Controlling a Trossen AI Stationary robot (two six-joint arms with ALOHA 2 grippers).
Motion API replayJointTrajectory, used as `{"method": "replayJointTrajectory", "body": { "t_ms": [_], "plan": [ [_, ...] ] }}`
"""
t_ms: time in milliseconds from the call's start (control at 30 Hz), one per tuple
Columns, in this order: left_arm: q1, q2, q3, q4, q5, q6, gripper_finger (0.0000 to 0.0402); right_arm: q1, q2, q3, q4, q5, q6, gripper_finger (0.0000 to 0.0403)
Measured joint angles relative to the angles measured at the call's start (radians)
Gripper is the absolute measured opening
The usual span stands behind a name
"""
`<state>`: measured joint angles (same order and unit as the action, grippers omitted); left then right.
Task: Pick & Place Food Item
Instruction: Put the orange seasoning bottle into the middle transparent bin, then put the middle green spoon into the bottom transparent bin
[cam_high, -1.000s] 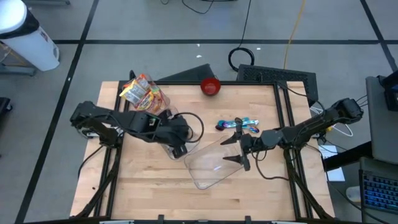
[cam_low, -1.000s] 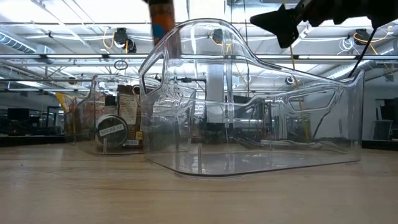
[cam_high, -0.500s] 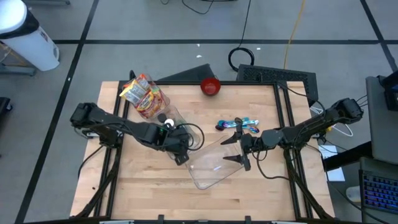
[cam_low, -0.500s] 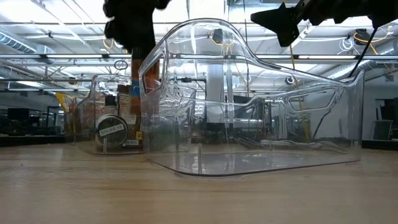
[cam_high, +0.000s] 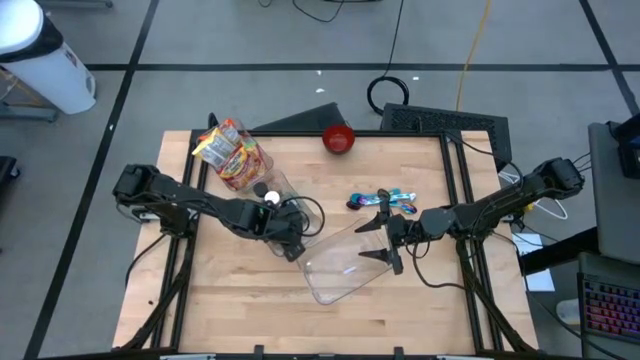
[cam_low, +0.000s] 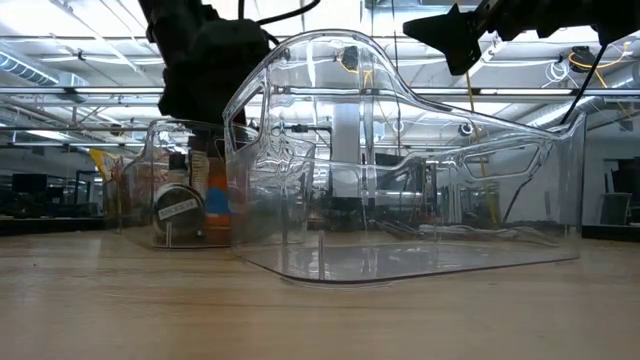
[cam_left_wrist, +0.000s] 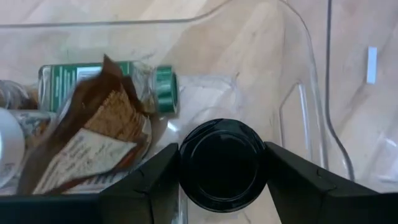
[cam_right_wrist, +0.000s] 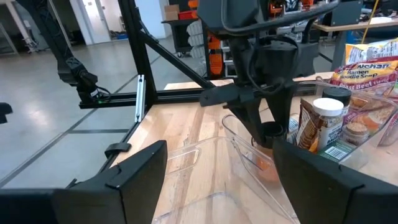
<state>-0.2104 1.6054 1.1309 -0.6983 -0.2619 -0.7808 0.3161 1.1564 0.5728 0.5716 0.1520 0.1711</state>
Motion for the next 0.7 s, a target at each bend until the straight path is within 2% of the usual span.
{"method": "replayJointTrajectory", "body": {
  "t_ms": [167, 400, 567, 700],
  "plan": [
    [0.001, -0.001, -0.017, 0.021, 0.001, 0.009, 0.0244, 0.000, 0.000, 0.000, 0.000, 0.000, 0.000, 0.0286],
    [0.003, 0.003, -0.012, 0.015, 0.060, 0.021, 0.0299, 0.000, 0.000, 0.000, -0.002, 0.000, 0.000, 0.0288],
    [0.003, -0.004, 0.020, -0.002, 0.093, 0.051, 0.0314, 0.000, 0.000, 0.000, -0.014, 0.000, -0.001, 0.0284],
    [0.005, -0.064, 0.041, 0.002, 0.113, 0.102, 0.0315, 0.000, 0.000, 0.000, -0.026, 0.000, -0.027, 0.0282]
  ]
}}
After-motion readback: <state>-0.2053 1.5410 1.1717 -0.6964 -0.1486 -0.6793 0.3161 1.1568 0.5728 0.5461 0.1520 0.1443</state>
